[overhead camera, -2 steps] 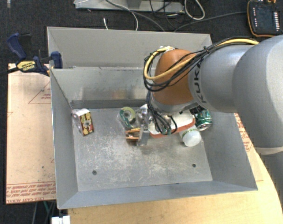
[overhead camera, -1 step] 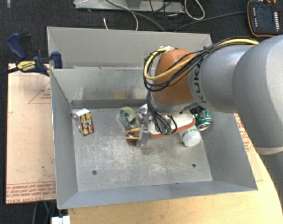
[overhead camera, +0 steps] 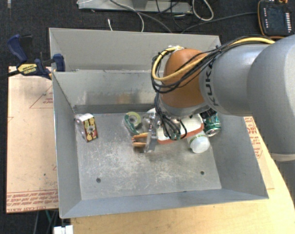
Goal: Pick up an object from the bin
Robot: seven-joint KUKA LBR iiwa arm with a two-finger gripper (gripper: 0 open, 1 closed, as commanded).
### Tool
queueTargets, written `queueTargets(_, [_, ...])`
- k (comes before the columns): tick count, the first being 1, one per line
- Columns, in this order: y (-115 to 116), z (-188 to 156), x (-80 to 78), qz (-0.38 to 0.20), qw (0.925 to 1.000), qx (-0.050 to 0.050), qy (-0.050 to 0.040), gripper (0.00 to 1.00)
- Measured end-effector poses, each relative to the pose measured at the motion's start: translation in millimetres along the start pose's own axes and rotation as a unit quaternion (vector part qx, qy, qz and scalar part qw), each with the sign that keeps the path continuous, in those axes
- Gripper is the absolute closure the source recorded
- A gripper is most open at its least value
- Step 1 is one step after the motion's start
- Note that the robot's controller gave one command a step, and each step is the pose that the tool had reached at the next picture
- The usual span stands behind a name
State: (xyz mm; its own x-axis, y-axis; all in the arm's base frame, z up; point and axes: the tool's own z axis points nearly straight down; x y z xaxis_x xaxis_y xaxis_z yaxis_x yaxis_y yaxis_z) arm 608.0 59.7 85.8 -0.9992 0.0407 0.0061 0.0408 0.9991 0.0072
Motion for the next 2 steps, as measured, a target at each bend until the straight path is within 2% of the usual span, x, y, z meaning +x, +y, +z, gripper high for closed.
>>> queueTargets(1, [0, -37, -1.2, 0.000, 1.0000, 0.000, -0.0026, 1.00])
queueTargets(2, [1, -66, -0.2, 0.000, 1.0000, 0.000, -0.0008, 1.00])
